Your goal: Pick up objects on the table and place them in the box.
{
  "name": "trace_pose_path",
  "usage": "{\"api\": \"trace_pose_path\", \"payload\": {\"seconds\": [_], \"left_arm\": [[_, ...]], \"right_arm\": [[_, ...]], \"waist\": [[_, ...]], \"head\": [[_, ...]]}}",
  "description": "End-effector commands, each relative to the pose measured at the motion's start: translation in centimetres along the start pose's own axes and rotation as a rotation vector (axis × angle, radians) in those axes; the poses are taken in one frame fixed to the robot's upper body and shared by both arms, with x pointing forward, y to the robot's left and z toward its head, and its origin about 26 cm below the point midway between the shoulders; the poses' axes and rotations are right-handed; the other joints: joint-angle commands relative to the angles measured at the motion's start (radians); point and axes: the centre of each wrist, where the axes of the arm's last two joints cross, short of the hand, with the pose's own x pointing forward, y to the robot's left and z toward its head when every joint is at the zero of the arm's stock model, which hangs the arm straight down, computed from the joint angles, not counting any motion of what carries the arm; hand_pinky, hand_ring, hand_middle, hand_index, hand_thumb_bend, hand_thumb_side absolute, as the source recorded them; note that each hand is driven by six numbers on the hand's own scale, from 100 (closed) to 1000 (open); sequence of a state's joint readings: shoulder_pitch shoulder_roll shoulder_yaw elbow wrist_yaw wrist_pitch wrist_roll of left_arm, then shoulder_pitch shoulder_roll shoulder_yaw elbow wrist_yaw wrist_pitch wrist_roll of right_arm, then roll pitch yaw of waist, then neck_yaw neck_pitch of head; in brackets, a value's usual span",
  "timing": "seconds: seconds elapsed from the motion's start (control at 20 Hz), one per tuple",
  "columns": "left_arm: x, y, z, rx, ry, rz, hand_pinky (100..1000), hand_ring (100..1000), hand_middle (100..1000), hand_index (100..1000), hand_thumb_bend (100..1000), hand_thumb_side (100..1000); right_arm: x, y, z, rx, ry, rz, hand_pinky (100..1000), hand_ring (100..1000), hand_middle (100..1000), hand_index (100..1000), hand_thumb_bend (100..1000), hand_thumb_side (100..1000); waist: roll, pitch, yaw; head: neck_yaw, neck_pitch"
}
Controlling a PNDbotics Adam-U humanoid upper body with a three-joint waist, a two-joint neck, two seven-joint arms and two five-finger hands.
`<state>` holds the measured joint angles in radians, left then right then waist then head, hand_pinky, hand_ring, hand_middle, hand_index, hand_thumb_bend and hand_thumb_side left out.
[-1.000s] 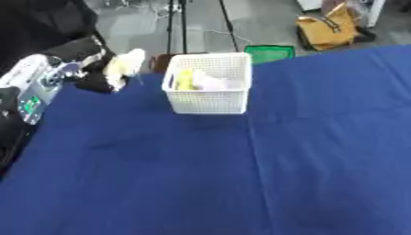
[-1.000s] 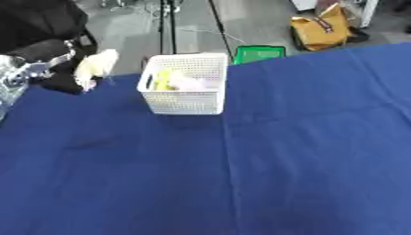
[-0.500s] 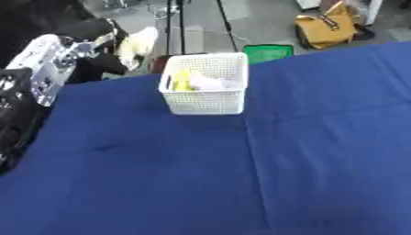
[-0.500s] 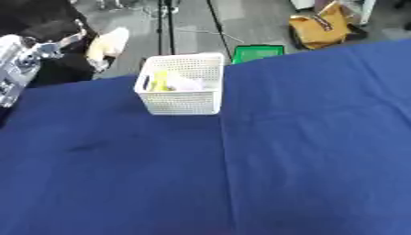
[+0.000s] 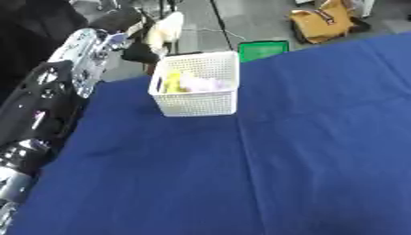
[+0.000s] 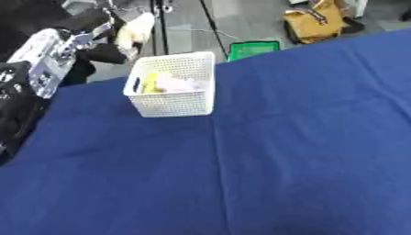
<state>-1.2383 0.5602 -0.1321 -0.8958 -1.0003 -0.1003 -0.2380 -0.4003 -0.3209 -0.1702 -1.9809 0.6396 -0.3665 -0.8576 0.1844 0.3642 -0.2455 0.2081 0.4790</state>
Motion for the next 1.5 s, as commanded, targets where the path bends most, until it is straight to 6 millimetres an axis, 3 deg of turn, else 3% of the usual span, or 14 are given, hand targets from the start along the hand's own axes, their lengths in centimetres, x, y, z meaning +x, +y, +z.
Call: {"api": "trace_pose_path", "payload": {"seconds": [0.05,0.8,0.95,1.1,1.15,1.2,1.3,1.35,1.4,1.45,1.5], "left_arm": [[0.0,1.8,-0.4,0.086,0.026,-0.045,649,514,449,611,196,673],[0.0,-0.1,-1.1,0.215,0.145,-0.239,652,569,511,691,200,690],[-0.2,-0.8,-1.0,0.199,0.163,-0.251,680,625,618,845,230,707],[-0.3,-1.1,-1.0,0.183,0.169,-0.255,688,668,684,901,248,711],[-0.4,-1.2,-1.0,0.176,0.173,-0.258,710,758,799,975,258,716],[-0.5,-1.3,-1.0,0.171,0.177,-0.261,718,788,839,998,264,721],[-0.5,-1.4,-0.9,0.162,0.185,-0.266,735,825,884,1000,265,725],[-0.5,-1.5,-0.9,0.157,0.187,-0.265,772,882,949,1000,279,737],[-0.5,-1.6,-0.9,0.152,0.189,-0.267,772,882,949,1000,279,737],[-0.6,-1.7,-0.9,0.145,0.188,-0.269,808,932,1000,1000,350,765],[-0.6,-1.8,-0.9,0.136,0.184,-0.27,808,932,1000,1000,350,765]], "right_arm": [[0.4,0.2,-1.2,-0.059,-0.075,-0.073,730,715,599,730,100,825],[0.8,0.9,-1.6,-0.072,-0.088,-0.116,730,715,598,730,100,818],[0.8,0.9,-1.6,-0.072,-0.087,-0.116,730,716,597,729,100,817],[0.8,0.9,-1.6,-0.072,-0.087,-0.117,730,716,598,729,100,818],[0.8,0.9,-1.6,-0.072,-0.088,-0.117,730,716,598,729,100,819],[0.8,0.9,-1.7,-0.072,-0.088,-0.117,730,716,598,729,100,818],[0.8,0.9,-1.7,-0.073,-0.088,-0.117,731,716,597,728,100,818],[0.8,0.9,-1.7,-0.073,-0.088,-0.117,731,716,598,728,100,819],[0.8,0.9,-1.7,-0.073,-0.088,-0.118,731,716,598,728,100,819],[0.8,0.9,-1.7,-0.073,-0.088,-0.117,730,716,597,726,100,818],[0.8,0.9,-1.7,-0.073,-0.087,-0.116,730,716,597,726,100,818]], "waist": [[-0.001,-0.011,-0.012],[0.027,0.009,-0.062],[0.027,0.011,-0.064],[0.027,0.013,-0.064],[0.026,0.013,-0.064],[0.026,0.013,-0.064],[0.025,0.014,-0.066],[0.025,0.015,-0.067],[0.025,0.015,-0.068],[0.025,0.016,-0.069],[0.024,0.016,-0.069]], "head": [[0.017,-0.023],[0.056,-0.038],[0.057,-0.037],[0.056,-0.035],[0.055,-0.034],[0.054,-0.034],[0.054,-0.034],[0.054,-0.035],[0.054,-0.035],[0.054,-0.035],[0.053,-0.035]]}}
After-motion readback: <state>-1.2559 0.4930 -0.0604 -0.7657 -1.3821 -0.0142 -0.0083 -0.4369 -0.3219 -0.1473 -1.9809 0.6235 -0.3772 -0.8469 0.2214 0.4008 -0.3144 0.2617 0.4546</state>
